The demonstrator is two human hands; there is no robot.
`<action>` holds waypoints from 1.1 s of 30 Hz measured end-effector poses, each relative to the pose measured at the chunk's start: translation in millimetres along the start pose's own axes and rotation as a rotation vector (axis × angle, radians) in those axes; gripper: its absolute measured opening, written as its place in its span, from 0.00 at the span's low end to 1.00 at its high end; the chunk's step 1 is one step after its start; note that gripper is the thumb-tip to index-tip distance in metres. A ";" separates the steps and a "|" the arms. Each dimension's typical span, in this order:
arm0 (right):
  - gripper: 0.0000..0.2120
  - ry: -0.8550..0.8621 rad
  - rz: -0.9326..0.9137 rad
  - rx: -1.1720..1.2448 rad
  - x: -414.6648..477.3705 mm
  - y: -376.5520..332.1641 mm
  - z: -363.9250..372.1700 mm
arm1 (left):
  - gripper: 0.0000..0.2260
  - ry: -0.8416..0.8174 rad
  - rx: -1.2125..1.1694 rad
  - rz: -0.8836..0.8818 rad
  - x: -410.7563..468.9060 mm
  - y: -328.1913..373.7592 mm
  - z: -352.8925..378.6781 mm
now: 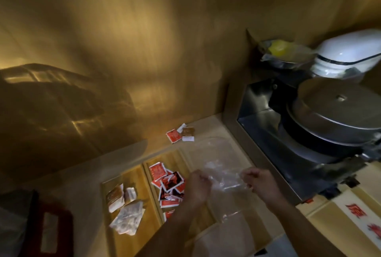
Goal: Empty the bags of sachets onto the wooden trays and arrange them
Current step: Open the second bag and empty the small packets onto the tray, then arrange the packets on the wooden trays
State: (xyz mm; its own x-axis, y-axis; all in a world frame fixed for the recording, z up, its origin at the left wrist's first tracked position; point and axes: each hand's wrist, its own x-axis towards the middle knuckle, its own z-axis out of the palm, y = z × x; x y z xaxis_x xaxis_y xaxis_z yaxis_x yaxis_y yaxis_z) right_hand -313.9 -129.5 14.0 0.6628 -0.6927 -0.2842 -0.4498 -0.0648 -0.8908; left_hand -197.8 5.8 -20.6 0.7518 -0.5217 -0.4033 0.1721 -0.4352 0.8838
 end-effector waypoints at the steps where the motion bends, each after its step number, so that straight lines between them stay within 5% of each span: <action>1: 0.16 -0.002 0.017 -0.022 0.9 11.2 1.1 | 0.07 0.001 0.030 -0.018 3.2 -10.7 5.0; 11: 0.16 -0.186 0.171 -0.228 16.1 55.1 -8.0 | 0.14 0.060 0.223 -0.158 -8.1 -28.4 24.5; 17: 0.16 -0.252 0.198 -0.380 25.0 50.4 -9.7 | 0.12 0.028 0.121 -0.204 -8.6 -35.6 19.6; 26: 0.10 -0.394 0.155 -0.709 46.6 4.3 -13.9 | 0.13 -0.166 0.307 -0.142 0.4 -17.0 -7.7; 33: 0.04 -0.329 -0.025 -0.644 79.9 -45.7 6.2 | 0.08 0.088 0.365 -0.051 30.5 23.2 -53.4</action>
State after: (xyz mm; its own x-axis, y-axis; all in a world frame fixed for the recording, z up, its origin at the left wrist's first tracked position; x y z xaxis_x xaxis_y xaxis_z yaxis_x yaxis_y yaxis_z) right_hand -236.7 -177.5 29.8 0.7776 -0.4403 -0.4489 -0.6287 -0.5584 -0.5413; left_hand -136.9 19.0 0.3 0.8029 -0.4345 -0.4082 -0.0158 -0.7000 0.7140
